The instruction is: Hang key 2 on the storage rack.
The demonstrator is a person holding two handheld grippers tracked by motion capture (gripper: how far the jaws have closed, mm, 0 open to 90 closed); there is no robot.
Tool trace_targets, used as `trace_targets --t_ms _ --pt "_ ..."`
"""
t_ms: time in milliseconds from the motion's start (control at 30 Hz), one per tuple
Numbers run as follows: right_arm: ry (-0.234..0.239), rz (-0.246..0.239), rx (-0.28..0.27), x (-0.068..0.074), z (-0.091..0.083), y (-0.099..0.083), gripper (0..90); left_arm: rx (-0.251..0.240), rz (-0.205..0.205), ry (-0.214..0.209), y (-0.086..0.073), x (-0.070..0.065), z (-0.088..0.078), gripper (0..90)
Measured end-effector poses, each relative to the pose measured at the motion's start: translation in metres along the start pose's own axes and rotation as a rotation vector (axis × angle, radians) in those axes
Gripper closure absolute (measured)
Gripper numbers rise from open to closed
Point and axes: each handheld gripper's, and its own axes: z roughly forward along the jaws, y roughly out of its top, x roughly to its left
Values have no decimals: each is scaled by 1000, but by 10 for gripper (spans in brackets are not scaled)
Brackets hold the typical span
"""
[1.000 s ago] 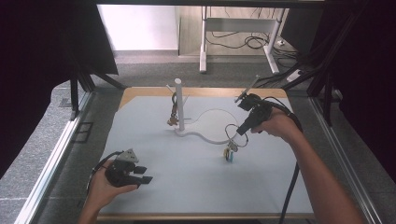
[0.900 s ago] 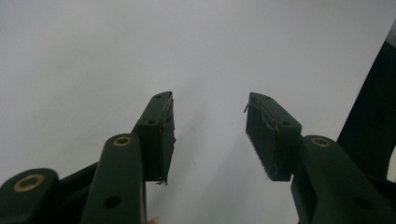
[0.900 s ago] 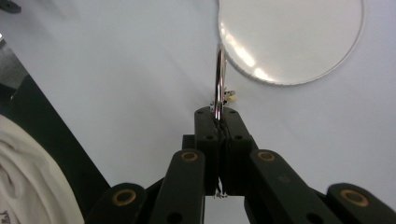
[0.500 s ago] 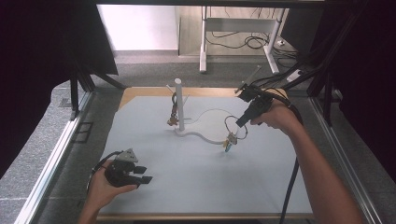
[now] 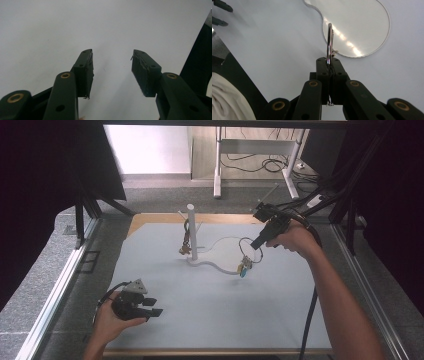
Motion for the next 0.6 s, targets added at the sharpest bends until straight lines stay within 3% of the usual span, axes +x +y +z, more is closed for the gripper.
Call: trace_targets --t_ms 600 --pt "-8 7 -12 2 0 24 878 -17 -9 -1 -1 0 -5 525"
